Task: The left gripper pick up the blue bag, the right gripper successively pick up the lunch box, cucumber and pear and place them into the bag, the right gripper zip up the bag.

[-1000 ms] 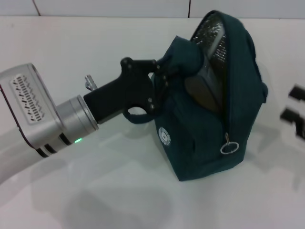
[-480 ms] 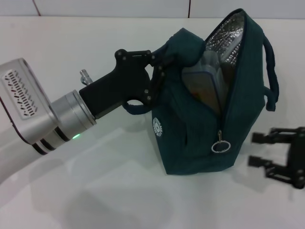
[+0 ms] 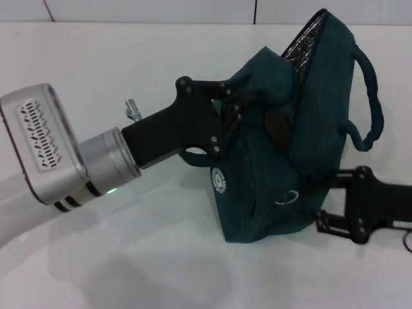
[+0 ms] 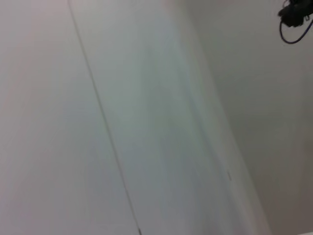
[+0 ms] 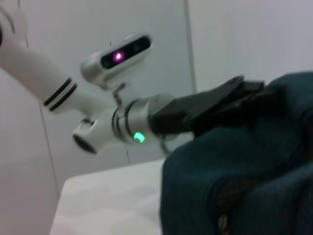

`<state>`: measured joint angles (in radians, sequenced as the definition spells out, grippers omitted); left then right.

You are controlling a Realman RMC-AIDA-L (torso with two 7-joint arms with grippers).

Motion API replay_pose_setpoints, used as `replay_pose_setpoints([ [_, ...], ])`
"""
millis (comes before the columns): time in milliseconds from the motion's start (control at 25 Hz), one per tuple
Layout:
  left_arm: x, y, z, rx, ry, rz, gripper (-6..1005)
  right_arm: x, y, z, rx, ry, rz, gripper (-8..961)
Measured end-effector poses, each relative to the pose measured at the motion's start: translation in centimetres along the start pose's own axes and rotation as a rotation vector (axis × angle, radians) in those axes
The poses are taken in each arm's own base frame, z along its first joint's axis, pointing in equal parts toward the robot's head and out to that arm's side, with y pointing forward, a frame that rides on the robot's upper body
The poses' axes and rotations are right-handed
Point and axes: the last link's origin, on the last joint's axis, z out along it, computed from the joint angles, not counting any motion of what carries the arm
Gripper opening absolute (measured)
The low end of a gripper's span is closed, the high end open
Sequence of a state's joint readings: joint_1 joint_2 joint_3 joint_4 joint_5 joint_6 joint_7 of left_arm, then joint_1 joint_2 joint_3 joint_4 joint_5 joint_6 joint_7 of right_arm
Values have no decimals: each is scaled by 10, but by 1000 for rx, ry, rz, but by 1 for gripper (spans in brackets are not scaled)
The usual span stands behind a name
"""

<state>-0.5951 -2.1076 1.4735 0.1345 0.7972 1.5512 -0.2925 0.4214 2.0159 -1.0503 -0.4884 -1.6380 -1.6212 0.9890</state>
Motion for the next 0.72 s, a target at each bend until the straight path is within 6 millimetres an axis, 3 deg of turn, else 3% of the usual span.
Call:
replay_pose_setpoints([
  [240,-2,3,-5,9,-5,-7,63,-2,5,19,-64,-15,28,412],
  [720,-2,6,-2,-21,-13,-2,64,-3,2,29,-105,23,11,353],
])
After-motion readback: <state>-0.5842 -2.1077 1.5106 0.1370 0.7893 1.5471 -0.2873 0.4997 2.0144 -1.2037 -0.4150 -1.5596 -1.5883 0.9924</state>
